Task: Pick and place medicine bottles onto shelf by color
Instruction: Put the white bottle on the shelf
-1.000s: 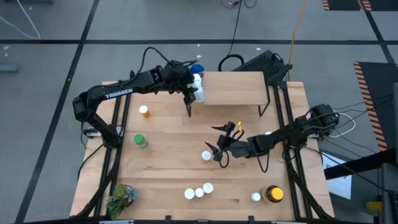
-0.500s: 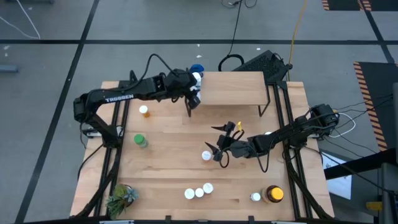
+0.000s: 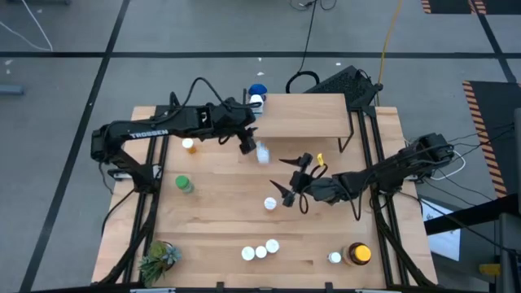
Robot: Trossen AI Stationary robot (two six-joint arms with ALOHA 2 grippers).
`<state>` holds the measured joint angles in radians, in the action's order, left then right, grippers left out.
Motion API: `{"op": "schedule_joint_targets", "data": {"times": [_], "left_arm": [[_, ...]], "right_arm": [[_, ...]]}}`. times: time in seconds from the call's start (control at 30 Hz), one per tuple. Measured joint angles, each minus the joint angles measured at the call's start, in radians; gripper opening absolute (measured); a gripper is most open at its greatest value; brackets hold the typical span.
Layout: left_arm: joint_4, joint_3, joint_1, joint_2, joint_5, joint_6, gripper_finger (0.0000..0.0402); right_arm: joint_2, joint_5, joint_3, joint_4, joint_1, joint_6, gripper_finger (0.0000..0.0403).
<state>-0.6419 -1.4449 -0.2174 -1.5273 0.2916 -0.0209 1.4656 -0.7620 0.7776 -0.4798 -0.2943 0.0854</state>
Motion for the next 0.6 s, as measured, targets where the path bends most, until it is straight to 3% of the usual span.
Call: {"op": "schedule_joint_targets", "data": {"times": [0.23,0.4,0.6], "left_arm": [[-0.100,0.008,0.081,0.033,0.001,0.028,0.0159],[-0.103,0.097,0.169,0.029,-0.001,0.064,0.0161],[-0.020,0.261,0.224,0.030,-0.002,0.157,0.0209]], "right_arm": [[-0.052,0.066,0.000,0.196,0.000,-0.207,0.0357],[-0.052,0.145,0.000,0.283,-0.002,-0.284,0.0357],[-0.043,0.176,0.000,0.290,0.003,-0.342,0.0357]]}}
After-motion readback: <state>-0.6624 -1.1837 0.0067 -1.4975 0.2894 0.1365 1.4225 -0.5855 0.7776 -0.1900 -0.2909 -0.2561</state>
